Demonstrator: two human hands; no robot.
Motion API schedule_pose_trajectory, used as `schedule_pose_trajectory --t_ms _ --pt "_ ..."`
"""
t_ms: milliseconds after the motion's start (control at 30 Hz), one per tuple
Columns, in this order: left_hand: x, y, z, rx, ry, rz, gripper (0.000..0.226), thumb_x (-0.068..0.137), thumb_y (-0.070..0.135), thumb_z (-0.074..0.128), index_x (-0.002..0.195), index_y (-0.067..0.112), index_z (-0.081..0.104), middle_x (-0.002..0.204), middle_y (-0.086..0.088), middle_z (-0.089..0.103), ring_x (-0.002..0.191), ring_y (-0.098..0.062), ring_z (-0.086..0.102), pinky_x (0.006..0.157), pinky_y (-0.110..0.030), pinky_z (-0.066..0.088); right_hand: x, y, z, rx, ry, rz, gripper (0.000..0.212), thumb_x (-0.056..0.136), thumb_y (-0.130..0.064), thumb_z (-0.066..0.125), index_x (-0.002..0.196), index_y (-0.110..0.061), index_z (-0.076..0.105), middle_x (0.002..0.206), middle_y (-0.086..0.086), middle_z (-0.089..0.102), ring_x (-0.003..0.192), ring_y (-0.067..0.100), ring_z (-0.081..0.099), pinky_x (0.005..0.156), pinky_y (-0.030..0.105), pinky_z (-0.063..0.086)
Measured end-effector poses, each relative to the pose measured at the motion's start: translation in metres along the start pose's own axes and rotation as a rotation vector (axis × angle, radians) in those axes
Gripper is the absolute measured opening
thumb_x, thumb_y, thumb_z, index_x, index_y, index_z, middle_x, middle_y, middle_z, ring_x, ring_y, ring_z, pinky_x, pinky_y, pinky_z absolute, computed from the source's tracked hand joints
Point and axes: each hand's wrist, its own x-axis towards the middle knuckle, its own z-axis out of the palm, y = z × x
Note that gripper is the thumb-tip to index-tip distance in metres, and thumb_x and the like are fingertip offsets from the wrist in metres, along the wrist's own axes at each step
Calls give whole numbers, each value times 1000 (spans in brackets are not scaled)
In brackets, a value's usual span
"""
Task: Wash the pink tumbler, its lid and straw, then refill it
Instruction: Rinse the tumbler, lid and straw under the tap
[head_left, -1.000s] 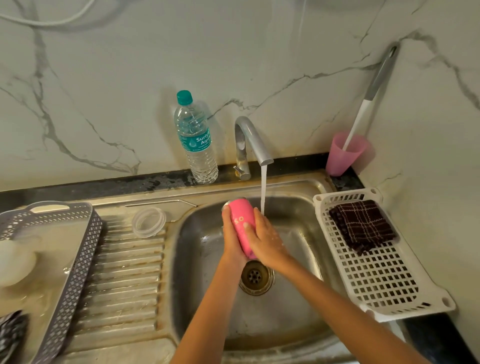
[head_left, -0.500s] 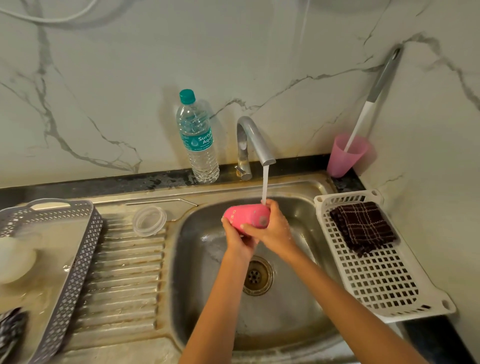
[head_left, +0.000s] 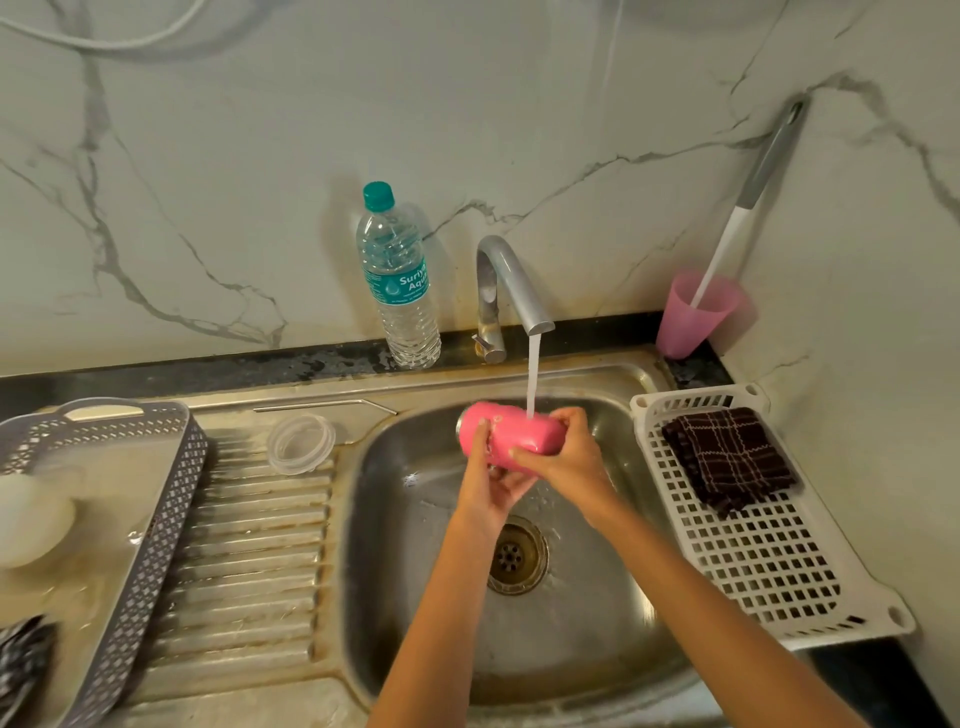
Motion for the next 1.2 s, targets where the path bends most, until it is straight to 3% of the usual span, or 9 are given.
schedule_pose_trajectory --t_ms 67,233,333,500,733,867,1033,1133,1200 --pt "-2 6 -4 227 -17 134 63 78 36 79 130 13 51 122 -16 65 106 -32 68 78 -42 60 -5 14 -7 10 -80 21 69 73 -20 83 124 -21 37 112 -9 49 90 4 54 64 13 43" --pt "-5 10 -10 701 -184 405 77 64 7 89 131 19 53 123 -7 66 111 -23 65 85 -36 58 -1 24 -10 81 -241 49 99 63 -17 89 141 -25 28 128 -1 55 108 14 60 89 31 55" --pt "-12 13 -9 774 -285 439 85 69 -13 79 140 14 42 126 -2 62 111 -11 64 88 -28 55 4 22 -5 87 -256 -3 114 46 -27 92 141 -33 29 129 -5 55 117 19 56 98 41 51" --pt "-17 21 -12 824 -337 486 82 74 -19 71 142 11 35 127 2 57 111 -2 63 83 -20 53 7 19 0 109 -257 -51 102 56 -12 91 137 -33 34 129 -5 54 118 17 54 97 38 52" --pt "-15 27 -10 917 -431 501 80 77 -9 74 143 18 38 136 -6 54 124 -17 56 93 -29 52 7 19 1 201 -229 -62 102 57 -2 89 136 -34 33 123 -10 54 116 12 53 83 20 52" --pt "-14 32 -4 987 -421 499 72 78 8 79 137 32 46 130 0 60 118 -20 60 95 -35 54 5 24 0 356 -237 24 95 66 0 84 141 -28 34 130 0 53 116 16 54 89 31 54" --pt "-17 35 -4 976 -233 334 31 93 41 63 121 37 51 123 -2 61 105 -15 64 80 -27 57 -1 27 -3 390 -380 171 80 65 -31 89 131 -29 44 122 0 61 109 17 63 87 39 57" --pt "-22 35 -7 1010 -134 167 40 96 53 50 123 24 51 119 -6 64 97 -14 65 68 -21 54 -6 27 -3 338 -447 222 68 72 -45 81 129 -26 48 116 2 65 99 18 68 82 37 59" --pt "-27 30 -11 1030 -66 60 49 94 63 41 119 23 55 106 -5 67 91 -15 66 69 -24 53 -8 29 0 311 -486 276 73 71 -57 77 128 -21 49 114 7 67 97 21 70 80 36 59"
